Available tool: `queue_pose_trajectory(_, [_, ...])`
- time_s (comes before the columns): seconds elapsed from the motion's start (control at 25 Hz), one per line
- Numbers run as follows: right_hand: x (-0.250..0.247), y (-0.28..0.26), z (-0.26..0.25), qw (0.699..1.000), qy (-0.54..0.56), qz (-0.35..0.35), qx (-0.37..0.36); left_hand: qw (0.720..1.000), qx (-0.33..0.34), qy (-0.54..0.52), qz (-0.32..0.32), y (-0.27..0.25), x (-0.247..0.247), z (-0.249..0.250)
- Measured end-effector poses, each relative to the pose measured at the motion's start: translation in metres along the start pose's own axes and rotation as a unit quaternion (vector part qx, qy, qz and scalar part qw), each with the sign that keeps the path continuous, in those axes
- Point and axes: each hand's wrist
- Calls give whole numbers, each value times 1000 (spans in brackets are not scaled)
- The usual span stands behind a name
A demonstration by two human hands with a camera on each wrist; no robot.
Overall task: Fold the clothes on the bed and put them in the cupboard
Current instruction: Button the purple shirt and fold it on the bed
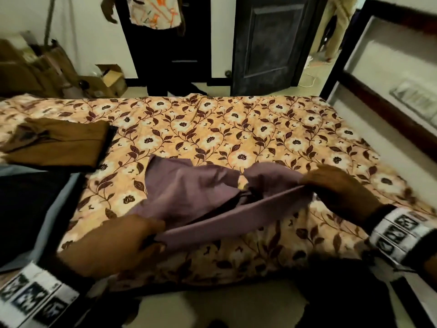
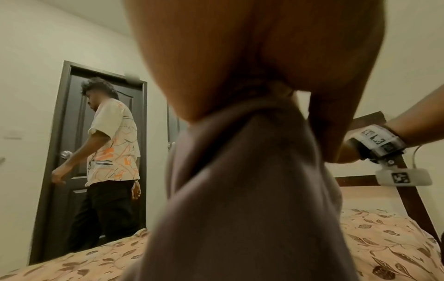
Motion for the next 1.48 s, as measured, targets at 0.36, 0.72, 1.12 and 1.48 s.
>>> queue_pose_trajectory(0.36, [-28,-41,-41,980,72,66,172,968,18,-173,183,-46,12,-6])
queue_pose_trajectory(0.72, [11,-36,-49,935,7,-132,329,961,-2,-275,22,-36,41,-9])
queue_pose_trajectory(1.12, [8,-24,-41,950,90,-190,230,886,-433,-86,141,-8,36,-48])
queue_pose_trajectory(1.48, [10,-44,-27,976,120,-4,179,734,-316,-449,401,-25,55,-46])
Point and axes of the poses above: each hand's wrist, its own y-axis towards the middle knuckle, its own x-axis out of the palm, z = x × y, and after that the axes turned 3 degrees about -z, right-handed
